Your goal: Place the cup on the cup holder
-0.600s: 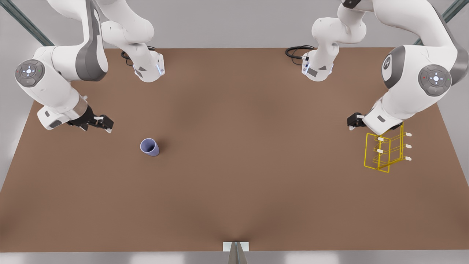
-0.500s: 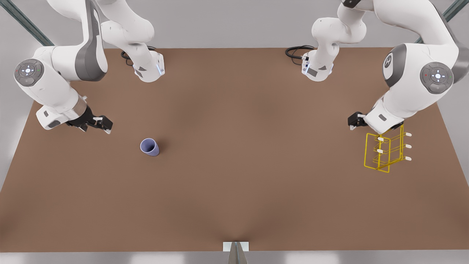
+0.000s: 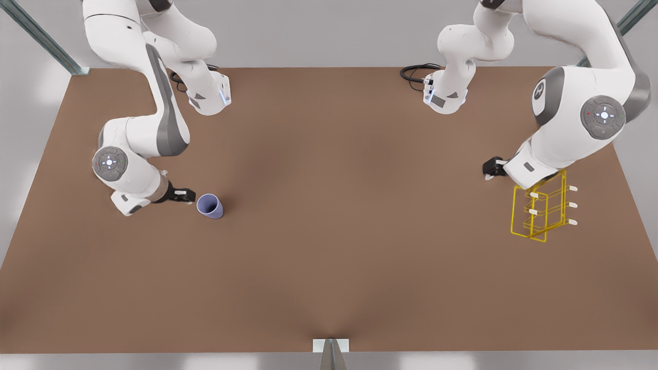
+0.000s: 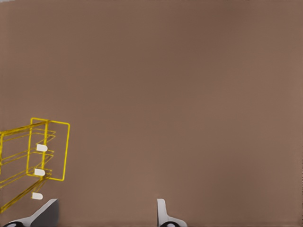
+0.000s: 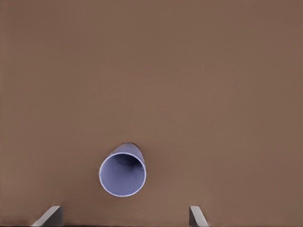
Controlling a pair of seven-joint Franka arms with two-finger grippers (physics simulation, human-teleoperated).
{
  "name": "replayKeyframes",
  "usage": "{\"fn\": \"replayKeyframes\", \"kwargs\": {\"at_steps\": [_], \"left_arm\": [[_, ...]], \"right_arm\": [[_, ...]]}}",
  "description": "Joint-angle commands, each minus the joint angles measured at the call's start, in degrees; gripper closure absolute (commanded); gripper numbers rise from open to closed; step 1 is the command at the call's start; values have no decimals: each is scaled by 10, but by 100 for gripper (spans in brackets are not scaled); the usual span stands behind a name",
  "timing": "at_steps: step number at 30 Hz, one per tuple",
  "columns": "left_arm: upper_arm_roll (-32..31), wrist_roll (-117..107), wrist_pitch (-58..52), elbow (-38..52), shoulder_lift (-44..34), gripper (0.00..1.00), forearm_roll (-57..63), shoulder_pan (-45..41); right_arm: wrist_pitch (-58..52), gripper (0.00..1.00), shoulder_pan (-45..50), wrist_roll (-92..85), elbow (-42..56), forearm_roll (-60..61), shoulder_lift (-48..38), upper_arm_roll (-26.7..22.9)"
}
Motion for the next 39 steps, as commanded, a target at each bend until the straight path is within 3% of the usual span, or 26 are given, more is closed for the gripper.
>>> {"fn": "replayKeyframes", "kwargs": {"at_steps": [1, 7, 13, 15, 30, 32, 33, 35, 39], "left_arm": [[-1, 6, -15, 4, -5, 0, 1, -1], [-1, 6, -13, 5, -2, 0, -1, -1], [8, 5, -9, 5, 14, 0, -7, 12], [12, 6, -9, 2, 12, 0, -6, 22], [14, 7, 6, 1, 12, 0, -4, 25], [14, 7, 6, 1, 11, 0, -4, 25], [14, 7, 5, 0, 11, 0, -4, 25], [14, 7, 4, -1, 11, 0, -4, 25], [14, 7, 4, -1, 13, 0, -4, 25]], "right_arm": [[63, 0, 19, 21, -22, 2, -1, 2], [109, 0, 17, 23, -82, 33, 3, 21], [151, 0, 18, 43, -82, 37, 47, 21], [151, 0, 19, 73, -80, 47, 49, 41], [233, 2, -5, 63, -123, 27, 132, 34], [233, 62, -5, 63, -121, 27, 133, 34], [233, 73, -6, 63, -121, 27, 134, 34], [233, 79, -6, 64, -120, 27, 136, 35], [232, 79, -6, 66, -115, 28, 135, 34]]}}
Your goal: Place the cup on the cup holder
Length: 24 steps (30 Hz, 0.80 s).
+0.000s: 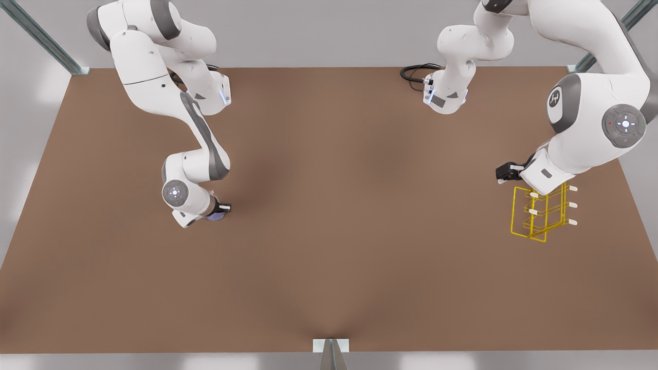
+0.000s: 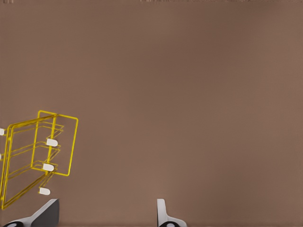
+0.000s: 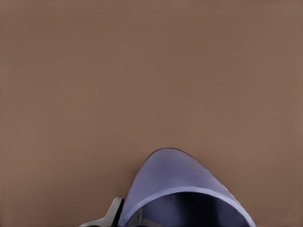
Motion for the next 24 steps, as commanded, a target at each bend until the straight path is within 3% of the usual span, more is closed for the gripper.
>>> {"fn": "replayKeyframes", "kwargs": {"at_steps": [1, 8, 13, 16, 18, 20, 21, 24], "left_arm": [[0, 1, 0, 0, 0, 0, 0, 0], [0, 1, 0, 0, -1, 0, 0, 0], [0, 1, -2, 0, 0, 0, 0, 0], [0, 1, -1, 0, 0, 0, 0, 0], [0, 1, -2, 0, 0, 0, 0, 0], [1, 1, -3, -1, 0, 0, 0, 0], [1, 1, -3, -1, 1, 0, 0, 0], [1, 0, -15, 0, -4, 0, -1, 0]], "right_arm": [[1, 79, 0, 27, 1, -9, -2, 0], [-32, 79, 9, 27, 42, -7, -21, 10], [-6, 79, 12, 31, 219, 177, 56, 104], [6, 79, 20, 29, 363, 331, 170, 155], [132, 79, 20, 29, 413, 377, 245, 227], [185, 79, 54, 41, 543, 380, 353, 295], [193, 79, 108, 90, 632, 379, 402, 293], [261, 79, 202, 130, 734, 379, 476, 293]]}}
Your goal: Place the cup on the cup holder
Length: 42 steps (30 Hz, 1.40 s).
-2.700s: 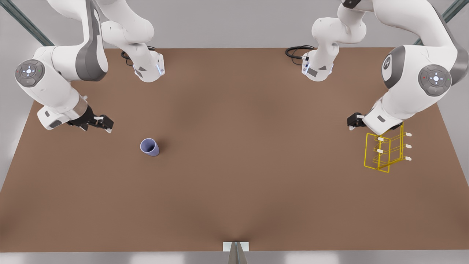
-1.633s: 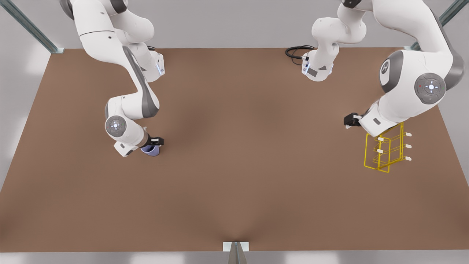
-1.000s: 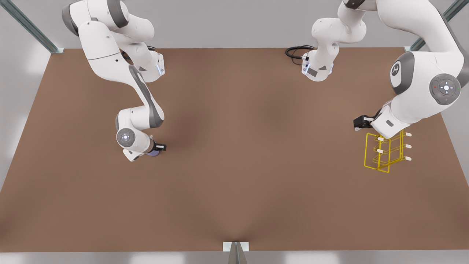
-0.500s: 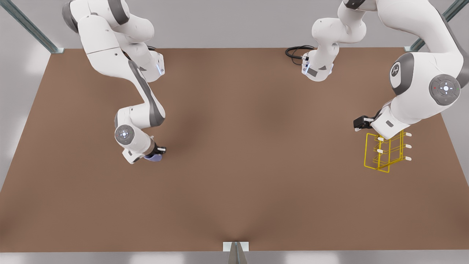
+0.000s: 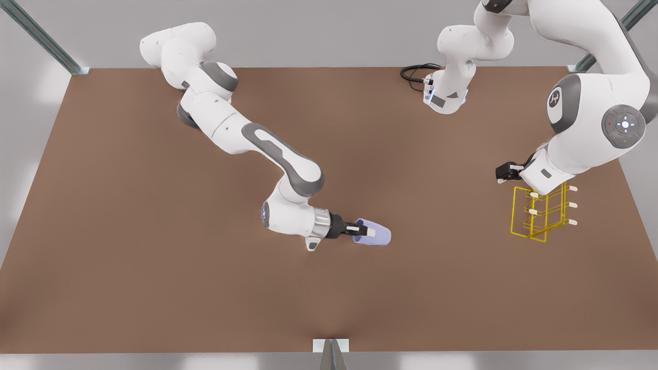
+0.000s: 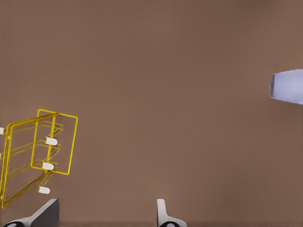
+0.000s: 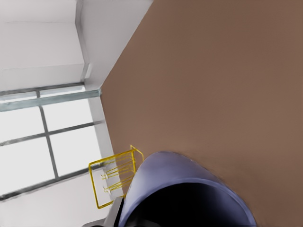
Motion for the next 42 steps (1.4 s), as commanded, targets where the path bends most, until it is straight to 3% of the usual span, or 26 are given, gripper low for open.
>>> {"fn": "replayKeyframes", "kwargs": {"at_steps": [1, 6, 14, 15, 17, 24, 25, 29, 31, 34, 37, 39, 42], "left_arm": [[-1, -5, -14, 1, -5, 0, -5, 0], [-8, -6, -10, 1, -21, 0, -13, -1], [-7, -8, -4, -11, -25, 0, -11, -10], [-7, -8, -4, -11, -24, 0, -11, -10], [-7, -9, -4, -11, -21, 0, -11, -10], [-6, -11, -4, -10, -18, 0, -8, -14], [-6, -15, -4, -10, -14, 0, -8, -14], [-1, -27, -4, -8, -5, 0, -5, -25], [35, -27, -4, -19, 22, 0, 20, -24], [86, -83, -59, -28, 5, 0, 20, -49], [85, -371, -64, -26, 16, 0, 13, -137], [-9, -627, -27, 7, 74, 0, -32, -147], [-32, -1162, 242, 1, 174, 0, -50, -231]], "right_arm": [[108, 79, 41, 99, 34, 15, 27, 3], [110, 79, 106, 77, 53, 13, 76, 1], [99, 79, 107, 58, 49, 13, 96, -25], [99, 72, 107, 63, 49, 13, 96, -27], [99, 0, 107, 65, 49, 7, 95, -30], [41, 0, 108, 70, 22, -32, 76, -95], [-4, 0, 107, 99, 10, -52, 58, -135], [-26, 0, 76, 88, -188, -88, -53, -151], [-141, 0, 23, 88, -250, -118, -129, -151], [-209, 0, -53, 44, -307, -146, -198, -151], [-377, 0, -162, 47, -302, -332, -332, -179], [-412, 0, -166, 41, -300, -411, -389, -211], [-501, 0, -172, 19, -314, -414, -480, -236]]}}
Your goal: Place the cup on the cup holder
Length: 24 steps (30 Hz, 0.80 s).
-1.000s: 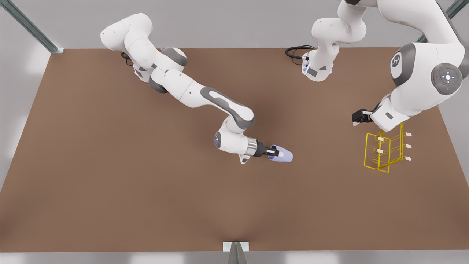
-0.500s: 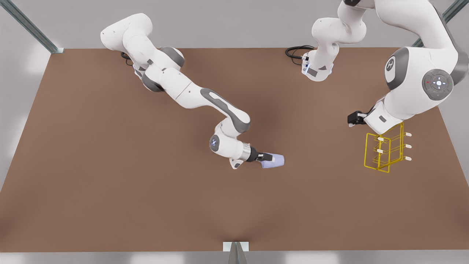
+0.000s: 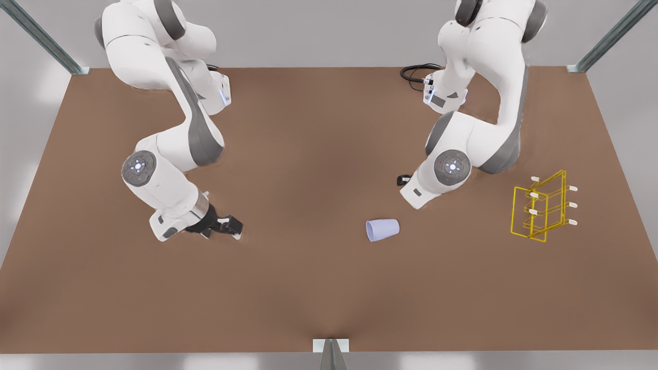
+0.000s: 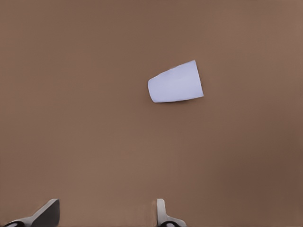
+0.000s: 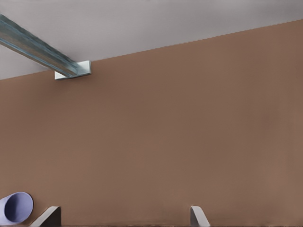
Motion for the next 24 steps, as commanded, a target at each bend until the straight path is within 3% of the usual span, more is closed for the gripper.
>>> {"fn": "replayKeyframes", "kwargs": {"at_steps": [1, 3, 5, 6, 7, 10, 15, 18, 20, 24], "left_arm": [[-6, -982, 217, 31, 64, 0, -18, -34], [-6, -1222, 245, 25, 72, 0, -21, -31], [-1, -1342, 397, -102, 21, 0, -16, -47], [-1, -1438, 413, -95, 43, 0, -16, -51], [-1, -1503, 413, -32, 100, 0, -16, -52], [6, -1701, 415, -27, 105, 0, -9, -54], [6, -1722, 471, -45, 104, 0, -9, -54], [6, -1685, 532, -130, 81, 0, 89, -49], [4, -1631, 533, -188, 34, 0, 89, -49], [5, -1627, 563, -192, 42, 0, 80, -24]], "right_arm": [[-151, 0, -14, -37, -31, -50, -53, -6], [-179, 0, -64, -71, -76, -45, -115, -5], [-210, 0, -108, -130, -84, -44, -136, -9], [-215, 0, -116, -147, -83, -44, -130, -14], [-207, 0, -119, -149, -84, -44, -121, -11], [-220, 0, -116, -156, -9, -44, -52, -13], [-206, 0, -115, -203, -7, -42, -55, -12], [-211, 0, -114, -204, -7, -43, -58, -10], [-206, 0, -113, -197, -7, -44, -54, -9], [-202, 0, -112, -196, 10, -48, -52, -8]]}}
